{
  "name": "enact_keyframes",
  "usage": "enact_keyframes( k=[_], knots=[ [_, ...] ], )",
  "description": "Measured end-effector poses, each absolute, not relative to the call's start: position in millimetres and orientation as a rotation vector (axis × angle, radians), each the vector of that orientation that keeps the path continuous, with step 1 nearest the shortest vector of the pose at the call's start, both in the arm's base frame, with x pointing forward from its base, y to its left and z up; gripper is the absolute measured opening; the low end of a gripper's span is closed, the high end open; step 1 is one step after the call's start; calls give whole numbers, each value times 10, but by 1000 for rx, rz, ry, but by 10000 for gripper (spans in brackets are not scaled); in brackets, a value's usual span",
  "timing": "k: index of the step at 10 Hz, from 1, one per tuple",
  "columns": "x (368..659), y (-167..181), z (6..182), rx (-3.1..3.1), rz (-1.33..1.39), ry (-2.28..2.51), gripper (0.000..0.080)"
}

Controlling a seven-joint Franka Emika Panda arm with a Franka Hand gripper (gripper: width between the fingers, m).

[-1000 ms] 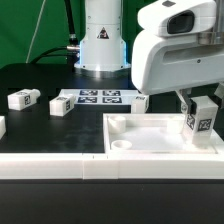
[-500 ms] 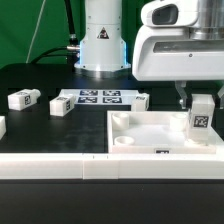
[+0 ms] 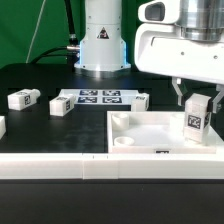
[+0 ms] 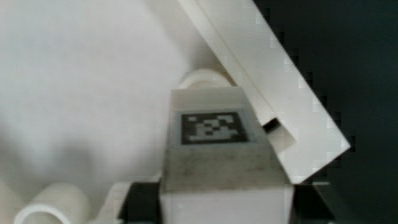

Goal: Assemble one leg

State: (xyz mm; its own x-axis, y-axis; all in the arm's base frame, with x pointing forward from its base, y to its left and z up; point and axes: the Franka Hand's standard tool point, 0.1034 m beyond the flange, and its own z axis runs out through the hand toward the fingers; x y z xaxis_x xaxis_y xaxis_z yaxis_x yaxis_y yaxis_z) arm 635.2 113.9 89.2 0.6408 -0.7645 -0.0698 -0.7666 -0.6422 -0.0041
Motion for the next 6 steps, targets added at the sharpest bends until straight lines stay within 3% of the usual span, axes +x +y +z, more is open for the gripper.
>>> enact_keyframes(
  k=[6],
  knots=[
    [6344,1207,896,-2226,85,2195,294]
  ],
)
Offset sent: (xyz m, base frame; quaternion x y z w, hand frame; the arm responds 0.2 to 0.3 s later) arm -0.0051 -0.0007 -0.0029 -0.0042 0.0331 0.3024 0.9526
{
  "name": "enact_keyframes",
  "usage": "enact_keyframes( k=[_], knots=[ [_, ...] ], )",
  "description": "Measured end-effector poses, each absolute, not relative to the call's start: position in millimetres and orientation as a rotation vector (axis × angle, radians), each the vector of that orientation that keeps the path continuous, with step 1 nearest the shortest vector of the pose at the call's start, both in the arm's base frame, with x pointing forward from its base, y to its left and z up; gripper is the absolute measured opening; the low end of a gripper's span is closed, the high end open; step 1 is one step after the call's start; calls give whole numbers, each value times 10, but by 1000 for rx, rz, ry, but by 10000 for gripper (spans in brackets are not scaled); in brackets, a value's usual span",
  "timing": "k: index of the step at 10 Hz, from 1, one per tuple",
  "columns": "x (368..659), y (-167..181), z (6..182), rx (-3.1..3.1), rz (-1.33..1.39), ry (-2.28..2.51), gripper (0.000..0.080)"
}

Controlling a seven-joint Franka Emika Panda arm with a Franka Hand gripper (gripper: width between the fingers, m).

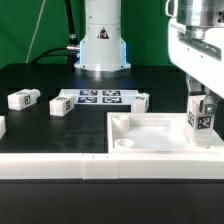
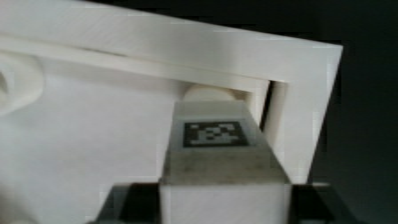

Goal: Assemble one leg

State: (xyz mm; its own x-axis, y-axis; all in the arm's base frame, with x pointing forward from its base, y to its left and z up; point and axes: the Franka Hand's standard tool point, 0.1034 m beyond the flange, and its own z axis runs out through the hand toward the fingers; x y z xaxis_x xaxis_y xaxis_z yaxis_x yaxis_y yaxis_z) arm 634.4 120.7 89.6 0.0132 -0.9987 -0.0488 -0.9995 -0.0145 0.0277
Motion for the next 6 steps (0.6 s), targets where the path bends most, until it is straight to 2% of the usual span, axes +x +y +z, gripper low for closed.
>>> enact_keyframes(
  k=[3,4,5,6],
  knots=[
    [6344,1221,892,-2230,97,2181,294],
    [6343,1235,893,-2225,102,2182,501],
    [6345,1238,892,-2300,97,2097,501],
    [6341,1240,890,-2470,94,1887,617]
  ],
)
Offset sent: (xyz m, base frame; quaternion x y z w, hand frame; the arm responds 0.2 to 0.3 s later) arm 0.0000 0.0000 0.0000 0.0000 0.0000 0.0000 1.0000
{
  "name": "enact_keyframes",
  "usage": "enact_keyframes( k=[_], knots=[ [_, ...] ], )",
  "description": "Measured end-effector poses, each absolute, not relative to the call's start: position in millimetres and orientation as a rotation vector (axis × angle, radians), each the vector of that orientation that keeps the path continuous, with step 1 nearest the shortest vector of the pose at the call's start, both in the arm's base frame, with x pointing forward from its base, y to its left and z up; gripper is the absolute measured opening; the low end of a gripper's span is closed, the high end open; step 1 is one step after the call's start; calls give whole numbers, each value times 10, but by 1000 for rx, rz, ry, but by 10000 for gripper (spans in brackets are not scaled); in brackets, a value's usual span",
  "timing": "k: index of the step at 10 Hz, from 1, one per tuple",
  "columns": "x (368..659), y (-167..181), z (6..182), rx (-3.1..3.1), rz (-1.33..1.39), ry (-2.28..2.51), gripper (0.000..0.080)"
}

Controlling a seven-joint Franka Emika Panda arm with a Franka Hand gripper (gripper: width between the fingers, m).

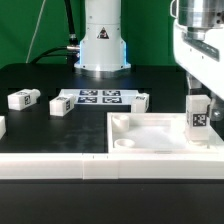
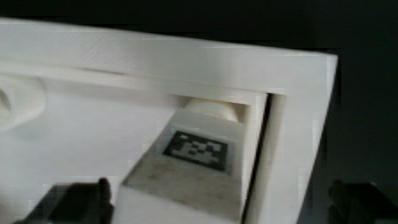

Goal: Assemble one leg

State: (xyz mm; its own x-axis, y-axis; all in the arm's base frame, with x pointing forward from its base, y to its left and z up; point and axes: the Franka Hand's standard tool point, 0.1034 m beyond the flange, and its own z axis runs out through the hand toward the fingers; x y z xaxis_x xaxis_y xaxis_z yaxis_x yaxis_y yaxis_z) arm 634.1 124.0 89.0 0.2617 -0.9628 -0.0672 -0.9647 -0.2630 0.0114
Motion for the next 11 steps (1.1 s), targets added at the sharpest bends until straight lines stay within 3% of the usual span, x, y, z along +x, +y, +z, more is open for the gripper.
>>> enact_keyframes(
  k=[11],
  knots=[
    [6329,1178,863,-3081,49,74,649]
  ],
)
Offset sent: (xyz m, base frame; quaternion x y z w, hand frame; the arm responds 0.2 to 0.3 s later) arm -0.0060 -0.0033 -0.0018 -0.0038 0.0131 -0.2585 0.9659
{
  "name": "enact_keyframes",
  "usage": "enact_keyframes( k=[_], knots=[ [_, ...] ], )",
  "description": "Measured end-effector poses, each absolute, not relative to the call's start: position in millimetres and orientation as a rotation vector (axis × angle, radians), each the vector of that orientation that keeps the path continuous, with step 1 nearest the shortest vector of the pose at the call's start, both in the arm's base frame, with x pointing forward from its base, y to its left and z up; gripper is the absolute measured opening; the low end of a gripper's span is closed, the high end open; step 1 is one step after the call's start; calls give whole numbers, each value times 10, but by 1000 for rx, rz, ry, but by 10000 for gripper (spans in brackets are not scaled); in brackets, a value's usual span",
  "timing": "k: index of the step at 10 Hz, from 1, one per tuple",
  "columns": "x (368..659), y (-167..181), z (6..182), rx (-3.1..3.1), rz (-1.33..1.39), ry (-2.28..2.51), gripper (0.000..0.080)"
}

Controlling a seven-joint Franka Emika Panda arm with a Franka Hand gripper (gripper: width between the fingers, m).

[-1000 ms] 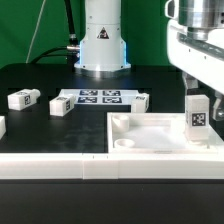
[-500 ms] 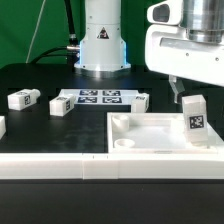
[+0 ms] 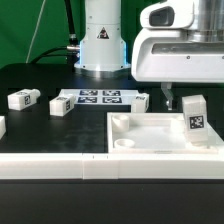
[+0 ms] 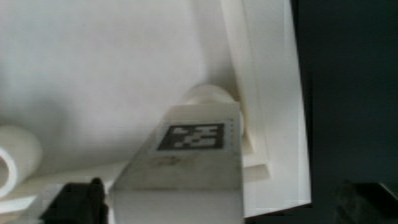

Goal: Assemble one leg

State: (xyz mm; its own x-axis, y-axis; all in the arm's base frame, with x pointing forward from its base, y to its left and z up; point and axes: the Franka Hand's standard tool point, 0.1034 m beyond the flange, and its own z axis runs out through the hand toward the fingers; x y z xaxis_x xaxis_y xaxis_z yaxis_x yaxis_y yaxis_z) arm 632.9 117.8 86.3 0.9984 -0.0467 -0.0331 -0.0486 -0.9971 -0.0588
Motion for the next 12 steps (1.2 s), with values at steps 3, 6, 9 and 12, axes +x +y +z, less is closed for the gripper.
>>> enact_keyframes(
  k=[3,6,9,12],
  knots=[
    [6329,1178,863,-3080,48,38,421],
    [6328,1178,862,-3080,48,40,290],
    [6322,1200,860,-3063,57,390,290],
    [6322,1198,854,-2966,69,885,290]
  ],
)
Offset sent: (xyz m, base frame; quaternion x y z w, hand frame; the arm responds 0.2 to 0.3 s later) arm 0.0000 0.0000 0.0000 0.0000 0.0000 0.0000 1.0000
